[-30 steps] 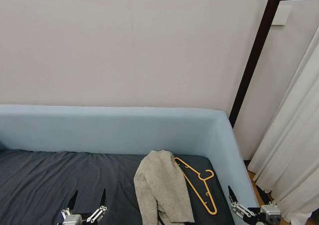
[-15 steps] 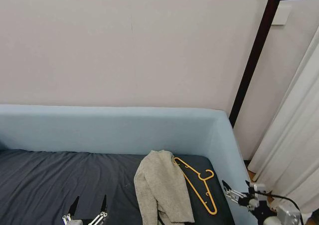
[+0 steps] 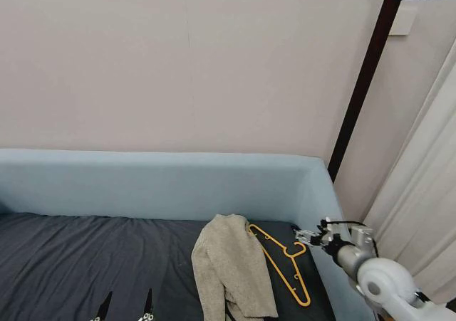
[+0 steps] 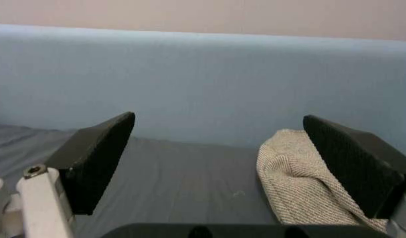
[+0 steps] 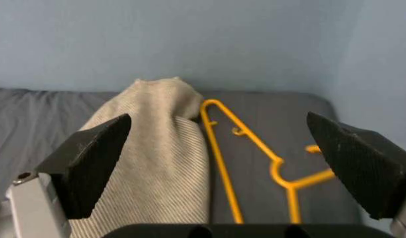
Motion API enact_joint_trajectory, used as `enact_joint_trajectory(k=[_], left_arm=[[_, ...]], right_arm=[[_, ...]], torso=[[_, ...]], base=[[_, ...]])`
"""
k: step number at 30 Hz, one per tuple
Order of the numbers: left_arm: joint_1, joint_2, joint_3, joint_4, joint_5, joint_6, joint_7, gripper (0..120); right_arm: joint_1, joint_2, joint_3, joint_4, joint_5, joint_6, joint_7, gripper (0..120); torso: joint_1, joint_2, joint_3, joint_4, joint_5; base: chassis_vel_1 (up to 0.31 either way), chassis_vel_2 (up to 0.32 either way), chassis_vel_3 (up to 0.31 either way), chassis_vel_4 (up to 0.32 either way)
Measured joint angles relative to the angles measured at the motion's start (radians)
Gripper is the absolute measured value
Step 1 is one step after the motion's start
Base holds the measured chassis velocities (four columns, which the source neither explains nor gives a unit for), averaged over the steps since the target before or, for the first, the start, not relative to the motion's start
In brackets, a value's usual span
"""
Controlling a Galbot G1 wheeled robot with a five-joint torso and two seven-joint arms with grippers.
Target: Pick up the clothes from the sofa and hang them on the clothes hanger.
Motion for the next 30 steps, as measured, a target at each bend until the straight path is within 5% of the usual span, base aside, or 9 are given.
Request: enact_joint_trajectory(k=[5,11,18,30], left_arm=[[0.006,-0.015,0.001,0.002,0.011,0.000,0.000,100],[0.014,-0.023,-0.006,0.002,0.014,-0.007,-0.002,100],[0.019,-0.039,-0.009,0.007,0.021,-0.015,-0.006,100],[0.046,-0.047,-0.023,0.001,0.025,-0.021,-0.007,100]], right_arm=[[0.154,0.132,-0.143,-0.114,0.003,-0.043,0.038,100],[0.230,0.252,-0.193,-0.253,0.033,-0.099,0.060,100],[0.267,0.388,-0.177,-0.438,0.064,-0.172,0.071,100],[0.296,0.577,-0.109,-0.672,-0.081,-0.145,-0.035,100]], torso=[[0.000,0.000,0.000,0.0007,-0.0001],[0.000,0.000,0.000,0.0002,-0.0002],[0.000,0.000,0.000,0.0000,0.0000],[0.000,0.000,0.000,0.0003,0.0000]], base=[[0.000,0.000,0.000,0.000],[0.000,0.000,0.000,0.000],[0.000,0.000,0.000,0.000],[0.000,0.000,0.000,0.000]])
